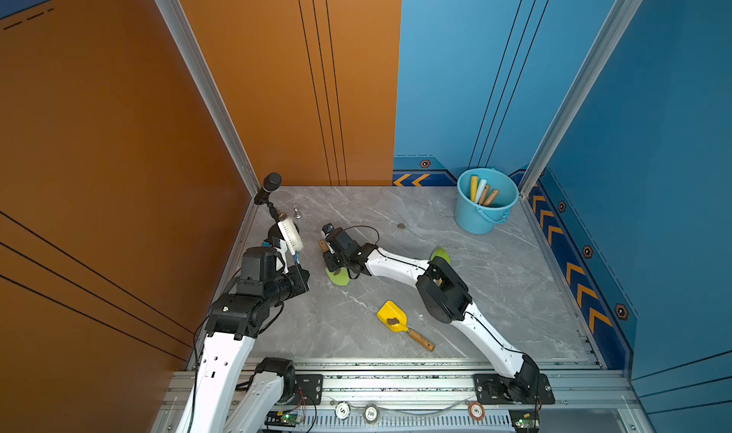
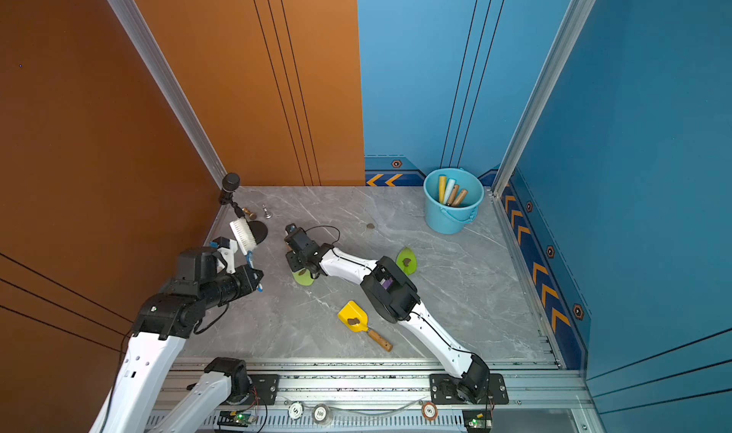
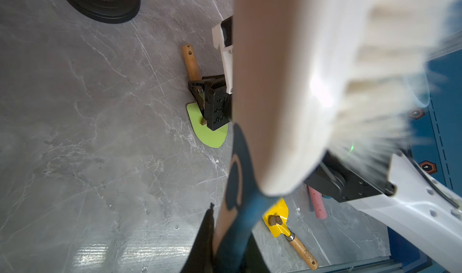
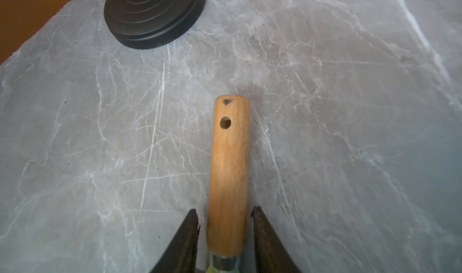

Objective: Brush the soil off the hand trowel and place it into the bucket
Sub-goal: Move the hand trowel to the center of the board.

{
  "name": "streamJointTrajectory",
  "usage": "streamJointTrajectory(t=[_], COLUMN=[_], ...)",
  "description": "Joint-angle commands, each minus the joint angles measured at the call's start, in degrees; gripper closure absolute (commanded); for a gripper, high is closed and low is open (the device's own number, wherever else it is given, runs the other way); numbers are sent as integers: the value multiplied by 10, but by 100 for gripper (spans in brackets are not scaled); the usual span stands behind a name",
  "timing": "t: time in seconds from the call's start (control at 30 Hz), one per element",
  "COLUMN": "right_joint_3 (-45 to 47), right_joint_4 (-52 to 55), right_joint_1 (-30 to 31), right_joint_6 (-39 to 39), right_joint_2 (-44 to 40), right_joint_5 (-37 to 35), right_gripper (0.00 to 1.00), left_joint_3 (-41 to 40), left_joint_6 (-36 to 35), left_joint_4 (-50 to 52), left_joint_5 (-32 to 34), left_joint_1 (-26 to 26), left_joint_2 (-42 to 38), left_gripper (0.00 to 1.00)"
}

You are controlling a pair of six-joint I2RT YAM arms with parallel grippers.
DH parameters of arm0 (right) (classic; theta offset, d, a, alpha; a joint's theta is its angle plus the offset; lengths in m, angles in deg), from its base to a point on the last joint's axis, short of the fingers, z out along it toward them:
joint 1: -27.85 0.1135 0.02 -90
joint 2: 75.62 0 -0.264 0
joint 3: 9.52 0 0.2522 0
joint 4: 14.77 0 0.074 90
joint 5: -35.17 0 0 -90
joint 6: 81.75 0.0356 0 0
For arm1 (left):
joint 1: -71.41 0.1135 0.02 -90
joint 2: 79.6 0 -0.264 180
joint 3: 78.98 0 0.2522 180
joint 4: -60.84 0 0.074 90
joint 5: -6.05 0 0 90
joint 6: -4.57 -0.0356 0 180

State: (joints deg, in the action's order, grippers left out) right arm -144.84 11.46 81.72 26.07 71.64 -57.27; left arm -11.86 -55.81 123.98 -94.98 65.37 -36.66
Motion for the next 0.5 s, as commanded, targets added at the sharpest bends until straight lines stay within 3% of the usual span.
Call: streamJointTrajectory(t=[0.0,0.13,0.47], right_joint_3=[16,76,324], right_joint_4=[22,3,-53], right_joint_1=[8,8,-30], right_joint_6=[-3,17,106], right_joint_2=[-9,-53,-206], right_joint_5=[-48,-90,-191], right_gripper=[71,80,83], left_joint_3=[-6,-10,-25], left_joint_6=[0,-2,4], left_joint_4=[-3,-5,-30], left_joint_5=[5,-3,-17], left_joint_1=[-2,-2,-7], left_joint_2=[-5,1,12], left_gripper=[100,100,100])
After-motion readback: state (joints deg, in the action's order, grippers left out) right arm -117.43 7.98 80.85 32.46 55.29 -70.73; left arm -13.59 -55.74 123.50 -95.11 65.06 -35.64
